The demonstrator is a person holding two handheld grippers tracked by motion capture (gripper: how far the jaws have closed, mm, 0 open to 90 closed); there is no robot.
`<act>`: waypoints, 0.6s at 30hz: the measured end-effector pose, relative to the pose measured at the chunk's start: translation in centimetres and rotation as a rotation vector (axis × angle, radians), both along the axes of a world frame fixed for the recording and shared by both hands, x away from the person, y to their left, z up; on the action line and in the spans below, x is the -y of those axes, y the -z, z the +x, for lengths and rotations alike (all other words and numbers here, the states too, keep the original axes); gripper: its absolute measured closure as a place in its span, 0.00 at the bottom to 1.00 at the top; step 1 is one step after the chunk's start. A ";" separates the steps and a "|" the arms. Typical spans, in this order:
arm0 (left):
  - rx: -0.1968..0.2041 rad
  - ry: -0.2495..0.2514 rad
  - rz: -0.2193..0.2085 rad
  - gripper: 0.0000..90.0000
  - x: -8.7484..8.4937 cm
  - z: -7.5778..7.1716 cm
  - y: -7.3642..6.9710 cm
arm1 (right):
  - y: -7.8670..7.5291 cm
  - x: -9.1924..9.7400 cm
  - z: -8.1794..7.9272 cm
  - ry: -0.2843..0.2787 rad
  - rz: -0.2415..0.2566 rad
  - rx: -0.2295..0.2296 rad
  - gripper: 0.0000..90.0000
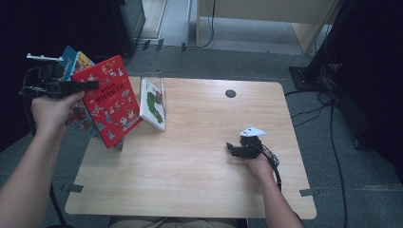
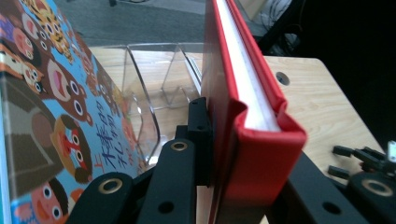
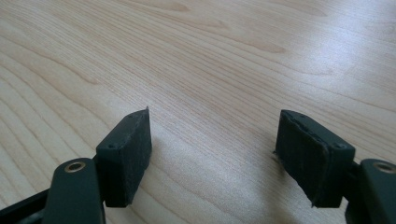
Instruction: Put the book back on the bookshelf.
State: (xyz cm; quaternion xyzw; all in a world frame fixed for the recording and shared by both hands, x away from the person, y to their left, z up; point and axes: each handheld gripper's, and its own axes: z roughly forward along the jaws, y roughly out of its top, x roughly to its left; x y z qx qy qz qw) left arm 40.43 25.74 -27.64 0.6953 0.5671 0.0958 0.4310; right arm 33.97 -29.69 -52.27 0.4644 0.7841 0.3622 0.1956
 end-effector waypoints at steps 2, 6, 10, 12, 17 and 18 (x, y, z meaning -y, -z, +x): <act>0.001 -0.012 0.007 0.89 0.2 0.2 0.0 | 0.0 0.0 0.0 0.000 0.000 0.000 0.30; 0.008 -0.034 0.012 0.89 0.8 0.7 0.1 | 0.0 0.0 0.0 0.000 0.000 0.000 0.30; 0.012 -0.047 0.020 0.89 1.5 1.3 0.4 | 0.0 0.0 0.0 0.000 0.000 0.000 0.30; 0.012 -0.051 0.031 0.89 1.7 1.6 0.6 | 0.0 0.0 0.0 0.000 0.000 0.000 0.30; 0.015 -0.098 0.024 0.89 1.8 2.4 1.3 | 0.0 0.0 0.0 0.001 0.001 -0.001 0.30; 0.016 -0.112 0.015 0.89 1.7 2.6 1.6 | 0.0 0.0 0.0 0.001 0.001 0.000 0.30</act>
